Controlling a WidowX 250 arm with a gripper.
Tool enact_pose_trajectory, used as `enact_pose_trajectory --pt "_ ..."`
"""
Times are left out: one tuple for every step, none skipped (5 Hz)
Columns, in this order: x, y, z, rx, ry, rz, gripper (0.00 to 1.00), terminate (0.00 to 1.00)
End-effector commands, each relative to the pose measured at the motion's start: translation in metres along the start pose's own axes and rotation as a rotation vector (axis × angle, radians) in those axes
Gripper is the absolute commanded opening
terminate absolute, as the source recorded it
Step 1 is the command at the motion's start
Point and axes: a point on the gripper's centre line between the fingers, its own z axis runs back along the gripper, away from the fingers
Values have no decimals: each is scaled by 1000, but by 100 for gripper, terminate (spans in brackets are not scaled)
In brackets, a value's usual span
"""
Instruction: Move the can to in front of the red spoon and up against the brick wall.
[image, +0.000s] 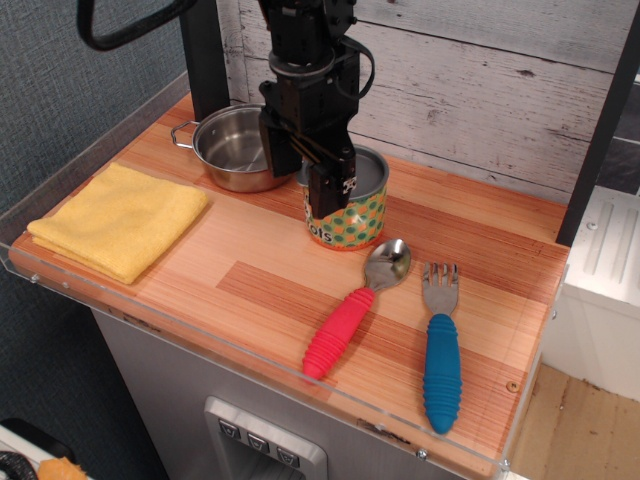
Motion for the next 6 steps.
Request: enact_pose_trajectory --pt "21 4 8 15 -40 -2 100 0" --pt "28 2 7 9 -46 -9 100 0" --pt "39 -1 5 5 -54 -24 100 0" --pt "45 -5 6 -2 -64 -38 100 0" --pt "52 -9 6 -8 -69 -50 100 0" --pt "55 -12 6 -19 -90 -58 100 0"
